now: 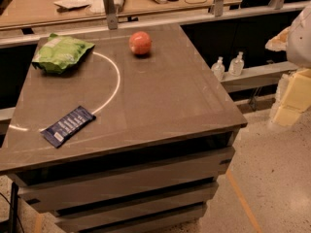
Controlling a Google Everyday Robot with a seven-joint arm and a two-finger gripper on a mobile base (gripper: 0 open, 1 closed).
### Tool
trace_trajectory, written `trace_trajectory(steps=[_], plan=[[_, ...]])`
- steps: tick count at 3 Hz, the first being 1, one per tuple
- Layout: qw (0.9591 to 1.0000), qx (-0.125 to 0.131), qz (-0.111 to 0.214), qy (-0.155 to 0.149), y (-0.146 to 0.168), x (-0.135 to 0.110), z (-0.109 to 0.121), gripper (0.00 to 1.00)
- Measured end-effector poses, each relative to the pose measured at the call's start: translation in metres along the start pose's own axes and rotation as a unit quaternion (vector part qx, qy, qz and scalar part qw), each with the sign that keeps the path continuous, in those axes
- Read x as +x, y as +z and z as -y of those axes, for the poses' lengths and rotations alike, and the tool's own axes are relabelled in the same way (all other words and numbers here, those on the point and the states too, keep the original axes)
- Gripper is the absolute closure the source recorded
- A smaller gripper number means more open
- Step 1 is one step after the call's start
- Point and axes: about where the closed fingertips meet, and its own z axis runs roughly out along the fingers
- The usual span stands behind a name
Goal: Pick apple
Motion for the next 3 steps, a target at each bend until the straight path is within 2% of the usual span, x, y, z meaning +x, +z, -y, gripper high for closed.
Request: trace_trajectory(steps=[1,2,3], plan=[[0.9999,0.007,0.008,-0.002,0.000,-0.005,0.006,0.00],[0.9991,0.023,0.035,-0.005,0.013,-0.024,0.030,0.00],[0.9968,0.042,0.068,-0.005,0.032,-0.051,0.077,0.00]])
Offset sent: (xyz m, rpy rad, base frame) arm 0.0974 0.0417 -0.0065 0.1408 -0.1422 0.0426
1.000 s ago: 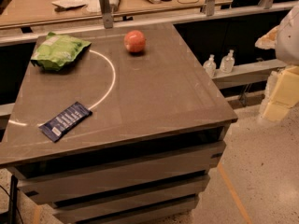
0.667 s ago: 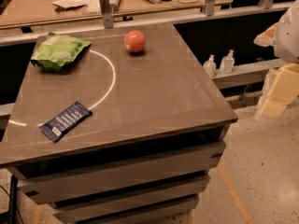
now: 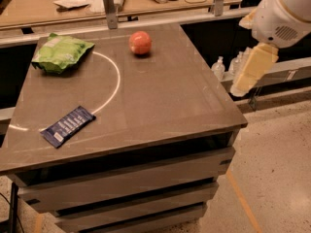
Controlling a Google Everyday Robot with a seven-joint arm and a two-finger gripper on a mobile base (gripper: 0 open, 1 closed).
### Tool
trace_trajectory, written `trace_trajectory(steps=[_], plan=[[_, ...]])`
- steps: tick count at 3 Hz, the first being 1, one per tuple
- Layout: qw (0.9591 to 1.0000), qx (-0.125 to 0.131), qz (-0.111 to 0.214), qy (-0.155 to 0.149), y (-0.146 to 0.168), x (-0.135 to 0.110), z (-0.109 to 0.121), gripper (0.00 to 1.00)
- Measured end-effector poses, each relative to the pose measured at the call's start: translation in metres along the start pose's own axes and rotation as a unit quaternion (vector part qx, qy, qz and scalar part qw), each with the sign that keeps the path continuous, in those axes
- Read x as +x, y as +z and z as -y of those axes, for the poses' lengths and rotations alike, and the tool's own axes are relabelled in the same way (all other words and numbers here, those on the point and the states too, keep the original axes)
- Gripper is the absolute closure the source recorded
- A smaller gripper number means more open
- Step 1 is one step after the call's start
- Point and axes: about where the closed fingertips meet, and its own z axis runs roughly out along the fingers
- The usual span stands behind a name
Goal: Pick apple
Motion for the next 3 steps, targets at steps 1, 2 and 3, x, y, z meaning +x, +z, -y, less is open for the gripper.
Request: trace_trajectory(steps=[1,2,3], plan=[[0.9981,0.028,0.049,0.022,0.017,-0.026,0.061,0.00],[0.9929,0.039,0.097,0.057,0.040,-0.052,0.115,0.00],[0.9818,0.041,0.163,0.089,0.066,-0.086,0.159,0.00]])
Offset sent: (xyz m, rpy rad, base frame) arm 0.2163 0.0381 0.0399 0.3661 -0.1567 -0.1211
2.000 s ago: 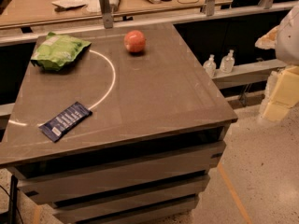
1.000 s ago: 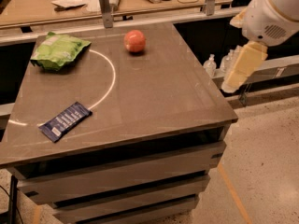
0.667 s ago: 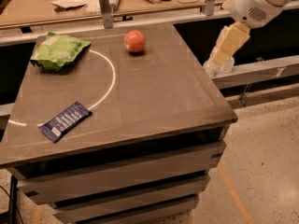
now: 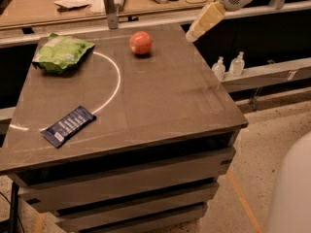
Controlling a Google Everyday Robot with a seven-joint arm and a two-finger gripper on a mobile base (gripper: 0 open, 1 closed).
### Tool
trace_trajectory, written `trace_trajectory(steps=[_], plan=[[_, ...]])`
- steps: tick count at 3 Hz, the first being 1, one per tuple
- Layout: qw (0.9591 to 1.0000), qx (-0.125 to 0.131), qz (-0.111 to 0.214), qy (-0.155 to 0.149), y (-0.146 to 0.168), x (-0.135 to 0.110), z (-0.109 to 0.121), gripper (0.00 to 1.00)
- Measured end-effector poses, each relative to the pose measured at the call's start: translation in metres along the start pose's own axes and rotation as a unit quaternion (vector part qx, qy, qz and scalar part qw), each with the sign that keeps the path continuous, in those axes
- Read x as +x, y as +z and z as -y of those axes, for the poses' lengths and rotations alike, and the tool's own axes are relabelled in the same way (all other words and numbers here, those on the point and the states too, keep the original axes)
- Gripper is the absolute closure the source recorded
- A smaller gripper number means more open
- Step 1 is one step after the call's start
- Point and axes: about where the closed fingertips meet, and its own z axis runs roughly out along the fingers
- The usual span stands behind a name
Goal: Pick apple
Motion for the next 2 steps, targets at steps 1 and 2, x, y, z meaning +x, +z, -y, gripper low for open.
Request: trace_trajectory(steps=[1,2], plan=[[0.9975,-0.010,0.066,0.024,0.034,-0.030,0.010,0.00],[0.9917,-0.035,0.116,0.041,0.083,-0.057,0.002,0.00]])
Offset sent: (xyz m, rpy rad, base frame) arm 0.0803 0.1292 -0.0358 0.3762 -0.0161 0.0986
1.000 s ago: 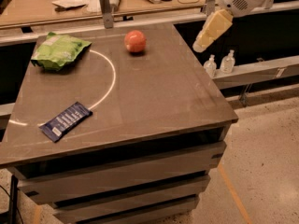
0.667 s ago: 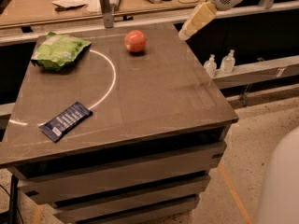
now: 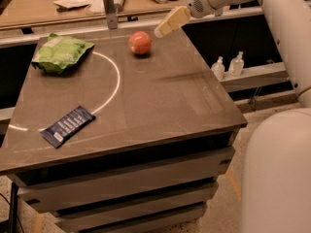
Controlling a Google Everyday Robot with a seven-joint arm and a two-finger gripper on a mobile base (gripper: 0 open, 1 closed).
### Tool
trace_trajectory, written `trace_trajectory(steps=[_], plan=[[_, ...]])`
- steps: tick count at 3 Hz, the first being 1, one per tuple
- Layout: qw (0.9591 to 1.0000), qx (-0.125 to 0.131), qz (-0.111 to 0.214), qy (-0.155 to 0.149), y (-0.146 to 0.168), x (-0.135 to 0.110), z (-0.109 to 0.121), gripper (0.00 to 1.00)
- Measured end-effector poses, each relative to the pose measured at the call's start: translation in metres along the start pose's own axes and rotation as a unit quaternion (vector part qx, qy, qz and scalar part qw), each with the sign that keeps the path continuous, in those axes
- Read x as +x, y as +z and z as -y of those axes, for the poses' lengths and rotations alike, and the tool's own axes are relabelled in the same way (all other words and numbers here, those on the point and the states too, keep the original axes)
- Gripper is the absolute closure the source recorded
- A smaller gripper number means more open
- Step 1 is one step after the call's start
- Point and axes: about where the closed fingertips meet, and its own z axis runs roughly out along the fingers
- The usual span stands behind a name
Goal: Pick apple
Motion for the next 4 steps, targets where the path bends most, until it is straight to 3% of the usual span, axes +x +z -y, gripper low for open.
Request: trace_trajectory(steps=[1,3,4], plan=[[0.9998,-0.013,0.006,0.011,0.055,0.004,-0.008,0.00],[0.9995,0.009,-0.008,0.030,0.108,0.032,-0.002,0.00],[0.9989,0.006,0.000,0.047,0.126,0.038,-0.003,0.00]])
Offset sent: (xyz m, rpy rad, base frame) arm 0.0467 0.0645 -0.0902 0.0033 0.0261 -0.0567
